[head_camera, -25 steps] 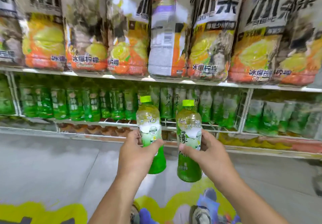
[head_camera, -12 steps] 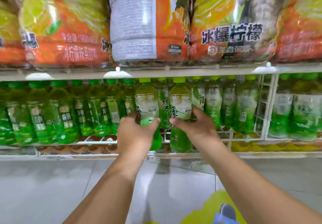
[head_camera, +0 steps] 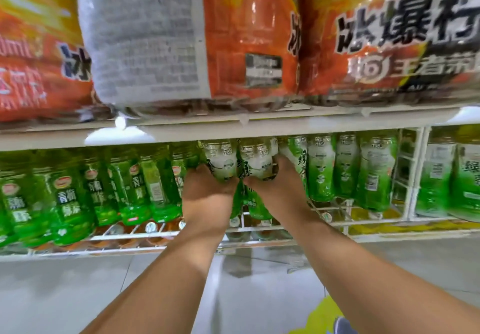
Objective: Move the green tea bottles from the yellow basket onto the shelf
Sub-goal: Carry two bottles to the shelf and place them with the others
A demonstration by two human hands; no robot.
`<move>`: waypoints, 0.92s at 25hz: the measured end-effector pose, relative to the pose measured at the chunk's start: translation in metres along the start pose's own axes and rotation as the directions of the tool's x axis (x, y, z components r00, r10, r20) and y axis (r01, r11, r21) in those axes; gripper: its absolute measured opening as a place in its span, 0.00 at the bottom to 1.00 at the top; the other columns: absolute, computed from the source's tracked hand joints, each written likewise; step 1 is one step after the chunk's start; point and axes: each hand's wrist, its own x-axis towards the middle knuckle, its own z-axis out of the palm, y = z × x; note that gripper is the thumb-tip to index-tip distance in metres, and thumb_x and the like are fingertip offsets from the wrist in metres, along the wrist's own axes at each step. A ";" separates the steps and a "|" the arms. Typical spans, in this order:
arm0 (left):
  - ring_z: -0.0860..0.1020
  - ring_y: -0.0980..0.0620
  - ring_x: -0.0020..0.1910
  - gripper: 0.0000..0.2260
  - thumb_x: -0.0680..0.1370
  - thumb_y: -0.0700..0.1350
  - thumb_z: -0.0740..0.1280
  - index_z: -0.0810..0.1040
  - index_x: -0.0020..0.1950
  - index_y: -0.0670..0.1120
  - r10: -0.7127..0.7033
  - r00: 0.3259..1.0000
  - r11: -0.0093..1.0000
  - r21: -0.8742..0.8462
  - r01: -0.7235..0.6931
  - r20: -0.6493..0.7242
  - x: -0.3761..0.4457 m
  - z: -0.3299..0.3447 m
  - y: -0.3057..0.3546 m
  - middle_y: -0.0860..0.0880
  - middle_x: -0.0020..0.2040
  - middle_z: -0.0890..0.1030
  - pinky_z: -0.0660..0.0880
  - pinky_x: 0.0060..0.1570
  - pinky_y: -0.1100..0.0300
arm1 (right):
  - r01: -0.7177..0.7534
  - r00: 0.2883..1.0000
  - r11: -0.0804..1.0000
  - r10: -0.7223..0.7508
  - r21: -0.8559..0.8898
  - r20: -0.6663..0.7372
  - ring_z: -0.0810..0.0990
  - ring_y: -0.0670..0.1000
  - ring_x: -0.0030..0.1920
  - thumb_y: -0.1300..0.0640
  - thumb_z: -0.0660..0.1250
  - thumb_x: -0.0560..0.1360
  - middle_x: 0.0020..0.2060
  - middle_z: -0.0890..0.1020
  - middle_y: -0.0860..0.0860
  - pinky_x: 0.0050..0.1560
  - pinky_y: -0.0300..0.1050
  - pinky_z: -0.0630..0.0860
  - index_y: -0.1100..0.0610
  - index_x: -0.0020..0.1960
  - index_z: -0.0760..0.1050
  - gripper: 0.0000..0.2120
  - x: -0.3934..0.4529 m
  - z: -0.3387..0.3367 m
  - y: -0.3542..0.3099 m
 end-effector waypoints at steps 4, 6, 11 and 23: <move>0.80 0.40 0.59 0.39 0.74 0.64 0.73 0.67 0.72 0.38 -0.020 0.998 0.967 0.255 0.003 0.064 0.002 -0.005 0.007 0.41 0.65 0.73 0.79 0.48 0.49 | -0.019 0.999 0.989 0.013 -0.148 -0.039 0.73 0.45 0.40 0.45 0.80 0.68 0.50 0.74 0.50 0.29 0.29 0.62 0.53 0.56 0.73 0.25 -0.001 0.012 0.002; 0.80 0.40 0.62 0.41 0.74 0.64 0.72 0.64 0.75 0.38 -0.047 0.993 0.942 0.336 0.007 0.110 0.006 -0.007 0.009 0.40 0.68 0.72 0.79 0.50 0.47 | -0.032 0.999 0.991 0.026 -0.128 -0.042 0.70 0.42 0.40 0.46 0.80 0.68 0.52 0.73 0.52 0.30 0.28 0.61 0.52 0.54 0.72 0.24 0.001 0.015 0.002; 0.77 0.40 0.66 0.39 0.77 0.62 0.70 0.62 0.77 0.39 -0.022 0.990 0.930 0.366 -0.031 0.141 0.005 -0.006 0.002 0.39 0.70 0.70 0.77 0.52 0.48 | -0.009 0.999 0.966 0.000 -0.260 -0.032 0.72 0.47 0.41 0.43 0.78 0.70 0.50 0.75 0.52 0.32 0.32 0.60 0.58 0.57 0.72 0.27 -0.001 0.015 0.002; 0.68 0.30 0.72 0.32 0.72 0.57 0.73 0.77 0.71 0.41 0.426 0.905 0.752 0.564 -0.341 -0.021 -0.039 -0.055 -0.026 0.34 0.75 0.70 0.75 0.61 0.37 | 0.258 0.952 0.709 -0.070 -0.656 0.299 0.53 0.55 0.80 0.40 0.60 0.81 0.80 0.55 0.51 0.76 0.53 0.63 0.52 0.80 0.56 0.33 -0.038 -0.045 -0.026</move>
